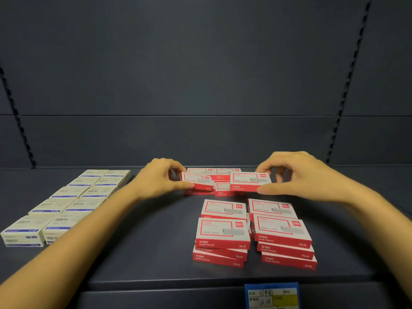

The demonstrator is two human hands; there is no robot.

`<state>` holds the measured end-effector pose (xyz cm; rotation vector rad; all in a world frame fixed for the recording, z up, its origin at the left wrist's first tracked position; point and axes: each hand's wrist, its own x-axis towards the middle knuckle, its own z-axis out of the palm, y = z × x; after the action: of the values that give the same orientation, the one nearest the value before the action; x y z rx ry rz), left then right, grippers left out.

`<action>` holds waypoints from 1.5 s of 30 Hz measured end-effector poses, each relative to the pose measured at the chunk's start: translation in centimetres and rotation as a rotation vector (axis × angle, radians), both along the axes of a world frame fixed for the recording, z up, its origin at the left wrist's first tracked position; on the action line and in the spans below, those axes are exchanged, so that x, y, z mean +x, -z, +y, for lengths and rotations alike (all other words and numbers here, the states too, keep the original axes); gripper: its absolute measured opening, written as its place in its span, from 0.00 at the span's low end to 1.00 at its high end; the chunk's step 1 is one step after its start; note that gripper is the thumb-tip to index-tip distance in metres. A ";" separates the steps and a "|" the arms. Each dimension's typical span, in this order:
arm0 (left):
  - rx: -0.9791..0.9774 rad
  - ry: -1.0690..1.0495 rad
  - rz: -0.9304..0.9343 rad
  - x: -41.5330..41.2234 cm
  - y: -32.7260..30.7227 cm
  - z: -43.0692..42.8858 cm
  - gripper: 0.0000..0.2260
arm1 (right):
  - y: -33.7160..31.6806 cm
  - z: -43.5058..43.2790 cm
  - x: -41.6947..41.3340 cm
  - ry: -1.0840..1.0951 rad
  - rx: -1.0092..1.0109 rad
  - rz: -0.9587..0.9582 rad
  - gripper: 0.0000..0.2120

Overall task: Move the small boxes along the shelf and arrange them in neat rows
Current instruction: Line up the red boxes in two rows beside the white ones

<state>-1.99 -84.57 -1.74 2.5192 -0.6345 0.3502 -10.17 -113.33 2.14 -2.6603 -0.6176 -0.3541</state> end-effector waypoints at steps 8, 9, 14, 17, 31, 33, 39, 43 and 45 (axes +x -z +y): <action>-0.143 -0.038 0.046 0.8 2.0 0.1 0.15 | 2.4 1.4 5.8 0.079 -0.049 0.029 0.21; -0.157 -0.038 0.047 0.8 2.1 0.1 0.15 | 2.7 1.4 6.3 0.084 -0.051 0.047 0.21; -0.192 -0.044 0.034 1.0 2.3 -0.2 0.14 | 4.1 1.5 7.5 0.094 -0.004 0.071 0.16; -0.186 -0.055 0.036 1.1 2.4 -0.3 0.15 | 4.5 1.5 7.9 0.109 0.026 0.039 0.15; -0.220 0.501 0.354 -4.6 0.3 -0.6 0.13 | 1.6 -1.5 0.7 -0.175 0.274 0.168 0.13; -0.215 0.513 0.350 -4.7 0.2 -0.7 0.12 | 1.4 -2.3 -0.5 -0.223 0.244 0.237 0.14; -0.233 0.525 0.332 -4.9 0.1 -0.7 0.13 | 1.5 -3.2 -2.0 -0.188 0.177 0.317 0.17; -0.238 0.519 0.314 -4.9 0.2 -0.9 0.15 | 1.3 -3.1 -2.0 -0.184 0.176 0.329 0.16; -0.230 0.520 0.308 -4.9 0.3 -0.8 0.14 | 1.0 -3.0 -2.0 -0.173 0.156 0.345 0.16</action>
<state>-6.84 -85.41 -2.06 2.0359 -1.0179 -0.1442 -12.13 -116.35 1.13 -2.4169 -0.6699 0.1016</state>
